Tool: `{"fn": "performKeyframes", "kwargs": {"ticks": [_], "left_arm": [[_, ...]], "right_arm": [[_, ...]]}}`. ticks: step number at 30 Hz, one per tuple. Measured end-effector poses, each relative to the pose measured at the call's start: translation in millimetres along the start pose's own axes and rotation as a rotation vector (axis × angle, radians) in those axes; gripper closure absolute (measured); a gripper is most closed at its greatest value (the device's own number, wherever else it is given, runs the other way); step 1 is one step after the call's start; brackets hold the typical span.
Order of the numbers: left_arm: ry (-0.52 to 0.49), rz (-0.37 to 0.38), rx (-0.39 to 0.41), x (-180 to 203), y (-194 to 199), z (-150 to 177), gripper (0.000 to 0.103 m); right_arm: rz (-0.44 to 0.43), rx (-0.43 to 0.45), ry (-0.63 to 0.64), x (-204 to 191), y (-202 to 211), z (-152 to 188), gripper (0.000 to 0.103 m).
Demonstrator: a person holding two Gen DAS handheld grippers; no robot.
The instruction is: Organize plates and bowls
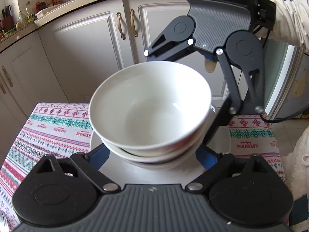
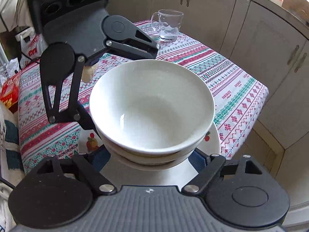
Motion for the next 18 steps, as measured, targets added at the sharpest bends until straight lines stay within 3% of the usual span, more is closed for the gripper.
{"fn": "performKeyframes", "kwargs": {"ticks": [2,8,15,18], "left_arm": [[0.009,-0.018,-0.003,5,1,3,0.006],[0.053,-0.14,0.083,28,27,13,0.006],[0.15,-0.412,0.329,77,75,12,0.001],[0.214,-0.521,0.383,95,89,17,0.001]], "right_arm": [[0.024,0.015,0.004,-4,4,0,0.0],[0.144,-0.007,-0.055,-13,22,4,0.0],[0.324,-0.017,-0.292,-33,58,10,0.0],[0.389,-0.003,-0.412,-45,73,13,0.0]]}}
Point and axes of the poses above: each gripper's, at about its wrist camera, not at the fingertips, and y roughly against the way its jaws point, x to its right, z to its underside, the point moved 4 cm from there along -y, roughly the way its jaws point, and after that the axes turned 15 degrees about z, right-handed, at the moved point
